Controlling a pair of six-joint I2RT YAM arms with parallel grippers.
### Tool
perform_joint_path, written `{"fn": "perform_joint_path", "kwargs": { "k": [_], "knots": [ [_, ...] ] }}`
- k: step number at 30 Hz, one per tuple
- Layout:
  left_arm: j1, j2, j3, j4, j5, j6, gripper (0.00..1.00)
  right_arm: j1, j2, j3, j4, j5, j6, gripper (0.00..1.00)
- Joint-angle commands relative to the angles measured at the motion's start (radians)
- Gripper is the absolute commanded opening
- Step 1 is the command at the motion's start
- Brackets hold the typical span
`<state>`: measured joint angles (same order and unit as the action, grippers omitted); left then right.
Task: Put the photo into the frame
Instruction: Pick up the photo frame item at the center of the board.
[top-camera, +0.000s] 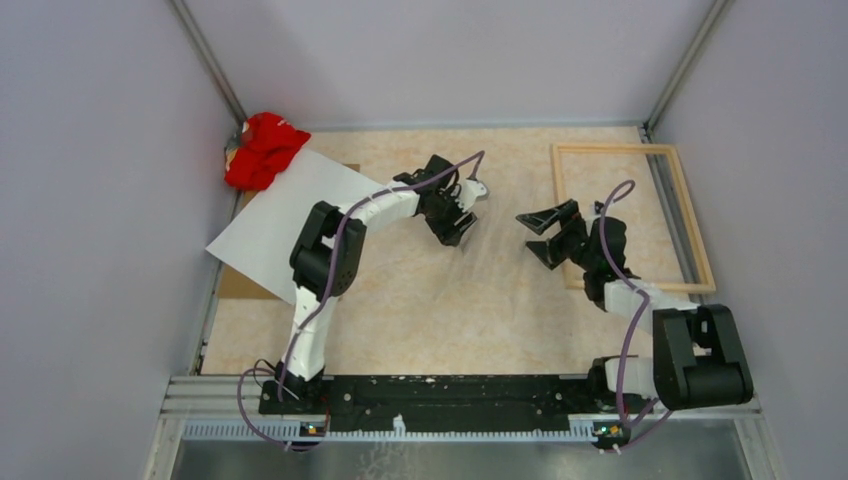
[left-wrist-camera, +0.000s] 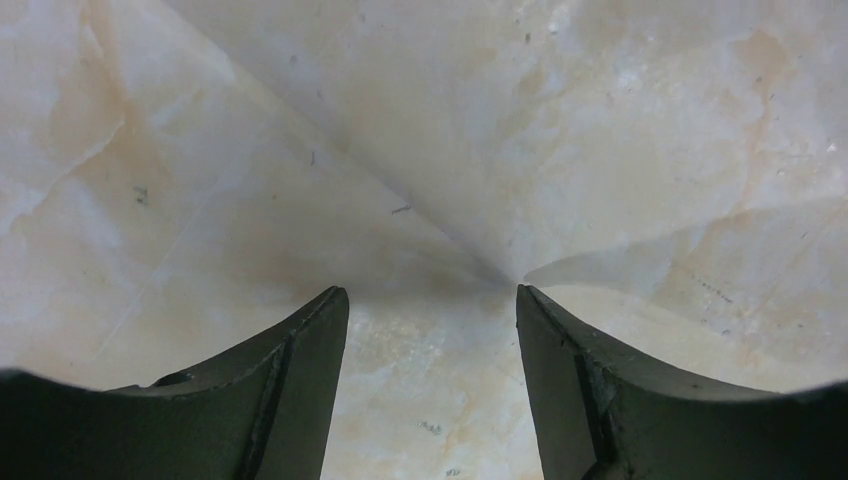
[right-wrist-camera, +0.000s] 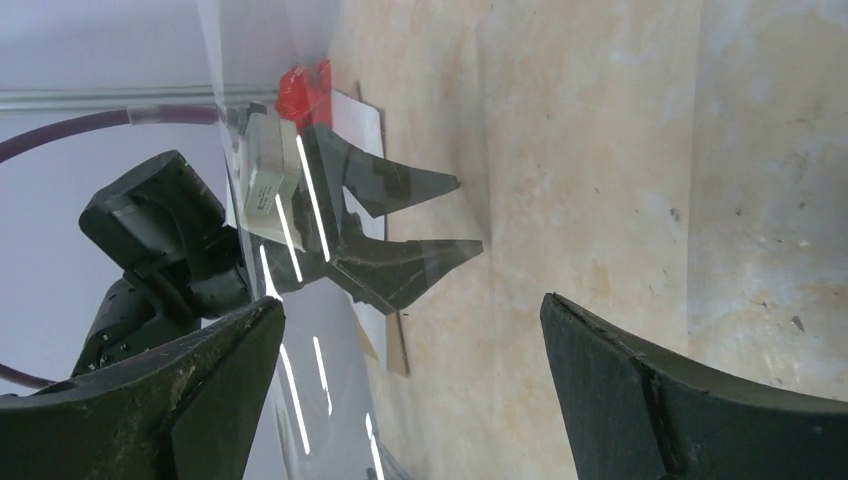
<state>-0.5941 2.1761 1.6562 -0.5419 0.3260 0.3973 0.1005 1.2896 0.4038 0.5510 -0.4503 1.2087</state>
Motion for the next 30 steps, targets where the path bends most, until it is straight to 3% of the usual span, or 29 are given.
{"fn": "perform_joint_path", "kwargs": {
  "k": [1, 30],
  "knots": [
    [-0.051, 0.094, 0.002, -0.085, 0.080, -0.032, 0.70, -0.024, -0.052, -0.002, -0.059, -0.009, -0.052, 0.99],
    [-0.125, 0.178, 0.049, -0.073, 0.174, -0.150, 0.70, -0.187, -0.155, 0.109, -0.450, 0.045, -0.294, 0.99]
  ]
}}
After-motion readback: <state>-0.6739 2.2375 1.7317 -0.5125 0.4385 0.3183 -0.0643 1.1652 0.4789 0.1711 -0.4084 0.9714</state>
